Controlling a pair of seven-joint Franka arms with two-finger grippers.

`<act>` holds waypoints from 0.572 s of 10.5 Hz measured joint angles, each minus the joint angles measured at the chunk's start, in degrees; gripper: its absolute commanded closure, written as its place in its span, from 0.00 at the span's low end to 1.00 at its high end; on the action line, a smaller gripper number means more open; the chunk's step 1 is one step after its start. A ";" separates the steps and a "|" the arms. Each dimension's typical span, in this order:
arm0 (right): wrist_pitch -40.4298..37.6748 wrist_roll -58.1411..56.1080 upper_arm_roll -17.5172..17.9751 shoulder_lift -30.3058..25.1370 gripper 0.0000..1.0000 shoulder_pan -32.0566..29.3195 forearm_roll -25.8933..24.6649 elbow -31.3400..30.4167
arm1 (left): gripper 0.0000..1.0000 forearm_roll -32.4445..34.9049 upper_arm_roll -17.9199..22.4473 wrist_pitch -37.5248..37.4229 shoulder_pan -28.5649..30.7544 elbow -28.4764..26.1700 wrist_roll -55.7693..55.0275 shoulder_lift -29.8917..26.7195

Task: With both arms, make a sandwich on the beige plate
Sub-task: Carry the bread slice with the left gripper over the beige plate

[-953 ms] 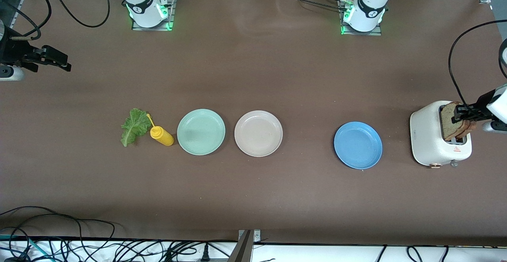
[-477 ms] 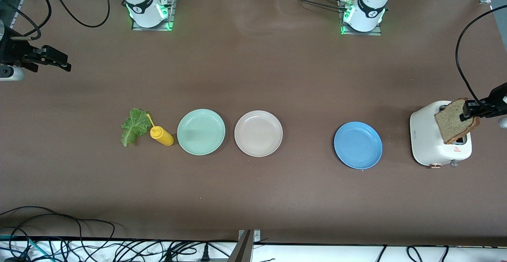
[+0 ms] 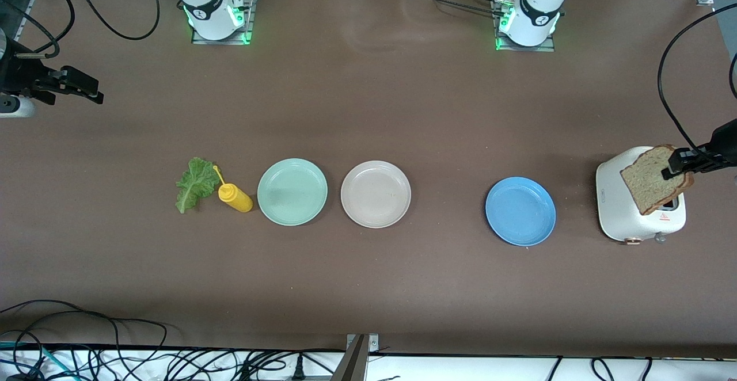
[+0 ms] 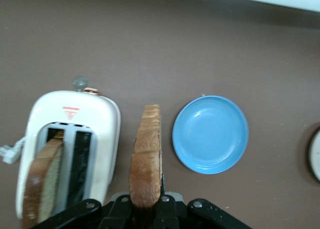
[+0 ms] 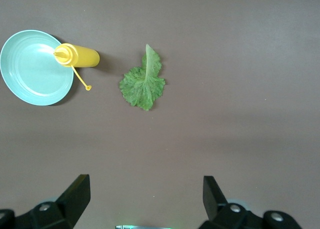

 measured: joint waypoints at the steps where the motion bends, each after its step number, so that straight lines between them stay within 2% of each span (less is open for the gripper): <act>1: 0.00 0.00 0.00 0.00 0.00 0.00 0.00 0.00 | 1.00 -2.99 -0.02 -0.03 -0.82 0.02 -1.98 -0.04; 6: -2.76 0.00 0.28 -0.01 0.00 0.06 0.01 0.05 | 1.00 -18.26 -0.18 -0.20 -7.55 -0.23 -12.18 0.25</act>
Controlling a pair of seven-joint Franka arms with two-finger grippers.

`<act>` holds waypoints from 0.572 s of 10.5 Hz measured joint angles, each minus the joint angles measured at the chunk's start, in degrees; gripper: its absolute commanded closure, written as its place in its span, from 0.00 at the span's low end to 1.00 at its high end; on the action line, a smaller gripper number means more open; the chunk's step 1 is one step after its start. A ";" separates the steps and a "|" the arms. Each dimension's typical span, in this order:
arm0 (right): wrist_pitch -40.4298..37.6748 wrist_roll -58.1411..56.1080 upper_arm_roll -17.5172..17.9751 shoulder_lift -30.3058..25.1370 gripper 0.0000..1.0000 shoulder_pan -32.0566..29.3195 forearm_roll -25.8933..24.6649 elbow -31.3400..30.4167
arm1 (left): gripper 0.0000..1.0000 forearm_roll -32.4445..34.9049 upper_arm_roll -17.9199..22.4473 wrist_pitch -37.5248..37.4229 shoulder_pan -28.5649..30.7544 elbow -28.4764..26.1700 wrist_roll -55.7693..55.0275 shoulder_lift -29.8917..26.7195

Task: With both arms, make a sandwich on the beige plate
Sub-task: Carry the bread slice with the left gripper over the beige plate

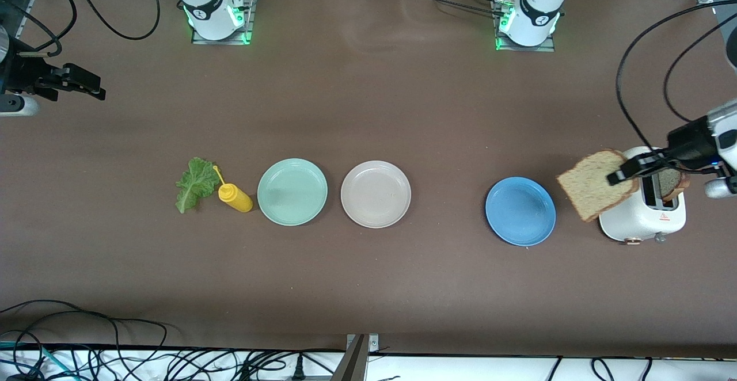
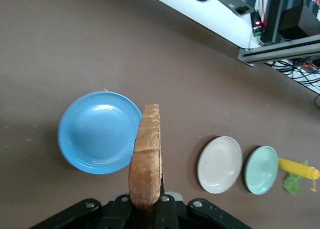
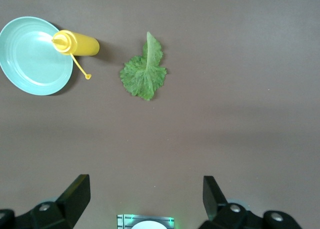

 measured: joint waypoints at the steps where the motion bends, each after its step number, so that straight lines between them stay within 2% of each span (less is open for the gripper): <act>1: -0.18 0.00 0.18 -0.01 0.00 0.03 0.00 0.02 | 1.00 -2.36 -0.07 0.05 -1.49 -0.32 -0.80 0.46; 6: -0.34 0.00 0.18 0.00 0.00 0.03 0.00 0.06 | 1.00 -11.70 -1.34 5.24 -7.48 -0.92 -0.85 6.54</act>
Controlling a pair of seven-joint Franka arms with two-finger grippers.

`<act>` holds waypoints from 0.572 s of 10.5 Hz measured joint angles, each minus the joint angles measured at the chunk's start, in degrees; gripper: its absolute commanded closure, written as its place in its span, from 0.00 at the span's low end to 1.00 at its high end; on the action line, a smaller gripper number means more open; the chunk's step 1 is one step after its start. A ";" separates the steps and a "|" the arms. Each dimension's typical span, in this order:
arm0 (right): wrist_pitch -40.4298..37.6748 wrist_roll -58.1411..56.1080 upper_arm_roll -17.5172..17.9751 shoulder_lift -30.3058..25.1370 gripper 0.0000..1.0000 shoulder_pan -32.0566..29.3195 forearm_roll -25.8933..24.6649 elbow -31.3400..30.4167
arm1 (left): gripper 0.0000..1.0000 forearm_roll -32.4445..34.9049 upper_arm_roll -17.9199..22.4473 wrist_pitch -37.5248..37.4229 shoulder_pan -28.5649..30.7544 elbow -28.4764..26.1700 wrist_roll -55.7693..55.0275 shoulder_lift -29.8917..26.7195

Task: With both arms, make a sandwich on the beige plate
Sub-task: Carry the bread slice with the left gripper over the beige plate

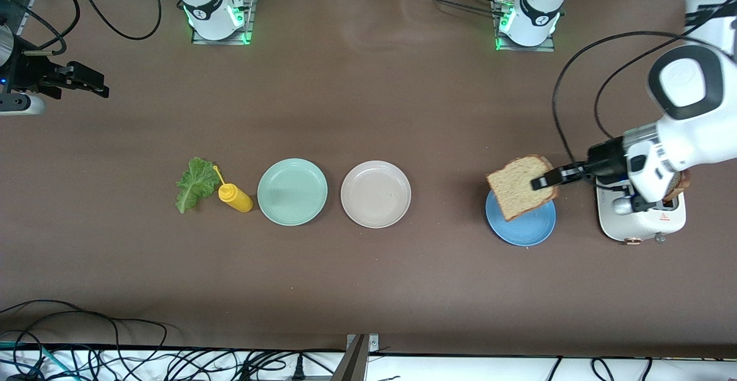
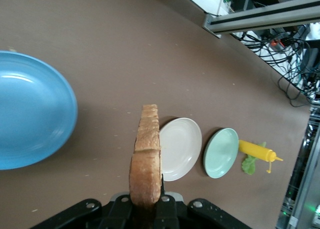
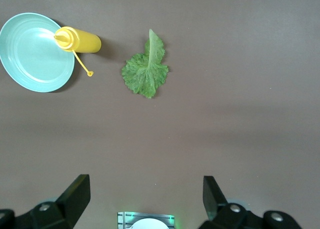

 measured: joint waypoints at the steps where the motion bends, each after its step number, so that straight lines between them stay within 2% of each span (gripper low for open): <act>1: -0.03 0.00 -0.07 0.00 0.00 -0.01 0.00 0.00 | 1.00 -2.09 -0.07 2.41 -1.74 -0.15 0.00 1.21; 3: -0.11 0.00 -0.36 0.00 0.00 -0.07 0.00 0.01 | 1.00 -5.42 -0.16 4.93 -5.26 -0.89 0.03 3.19; 6: -0.24 0.00 -1.52 0.01 0.00 -0.14 0.00 0.01 | 1.00 -5.80 -0.28 10.25 -11.59 -1.14 0.00 6.68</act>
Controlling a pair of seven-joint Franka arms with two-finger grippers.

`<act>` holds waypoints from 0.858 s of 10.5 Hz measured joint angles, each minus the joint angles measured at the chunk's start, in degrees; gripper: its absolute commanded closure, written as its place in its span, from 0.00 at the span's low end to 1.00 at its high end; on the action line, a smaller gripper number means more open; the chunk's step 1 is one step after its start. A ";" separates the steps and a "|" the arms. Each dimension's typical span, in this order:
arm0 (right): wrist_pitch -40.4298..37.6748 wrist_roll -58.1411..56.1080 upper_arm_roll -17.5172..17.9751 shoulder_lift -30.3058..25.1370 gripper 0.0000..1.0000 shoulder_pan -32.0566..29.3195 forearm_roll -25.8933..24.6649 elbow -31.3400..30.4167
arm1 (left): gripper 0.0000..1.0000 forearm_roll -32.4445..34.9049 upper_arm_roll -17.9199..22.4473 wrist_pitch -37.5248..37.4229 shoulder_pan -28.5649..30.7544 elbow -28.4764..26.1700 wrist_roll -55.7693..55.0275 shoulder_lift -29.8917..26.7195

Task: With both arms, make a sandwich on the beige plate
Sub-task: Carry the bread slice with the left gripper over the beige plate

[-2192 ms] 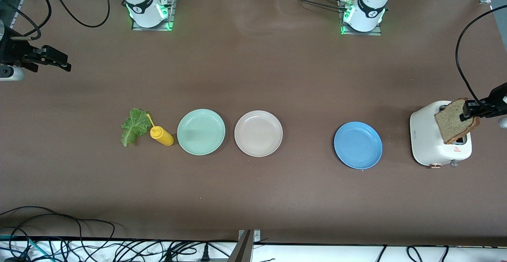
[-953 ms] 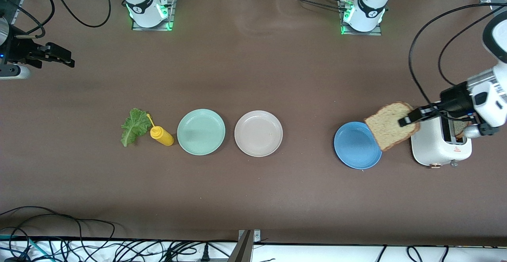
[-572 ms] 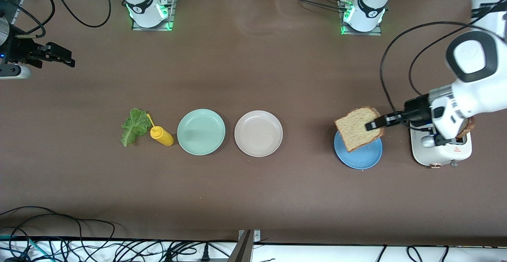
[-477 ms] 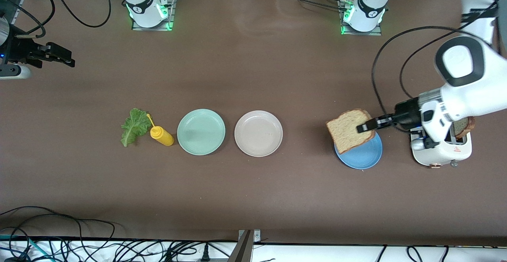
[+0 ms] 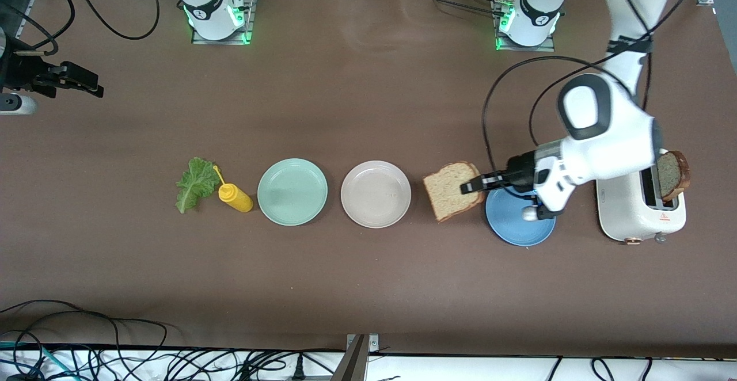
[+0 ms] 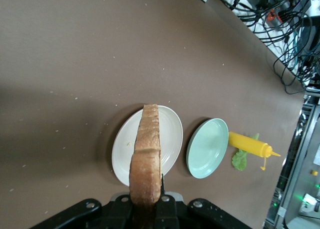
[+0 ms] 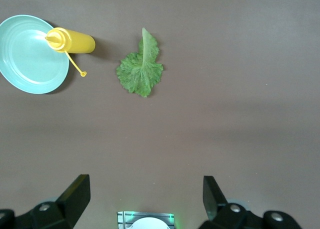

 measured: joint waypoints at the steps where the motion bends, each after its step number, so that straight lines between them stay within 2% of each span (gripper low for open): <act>1: -0.02 0.00 -0.09 0.00 0.00 0.00 0.00 0.00 | 1.00 -0.02 -0.02 1.00 -1.49 -0.04 -0.01 1.32; 3: -0.07 0.00 -0.08 0.01 0.00 0.03 0.01 0.00 | 1.00 -0.05 -0.06 1.52 -3.49 -0.03 0.01 4.40; 5: -0.09 0.00 -0.07 0.01 0.00 0.05 0.01 0.01 | 1.00 -3.68 -0.96 4.33 -5.39 0.00 0.06 6.86; 9: -0.20 0.00 -0.07 0.01 0.00 0.05 0.01 0.00 | 1.00 -11.93 -6.14 14.14 -6.78 0.36 0.08 10.47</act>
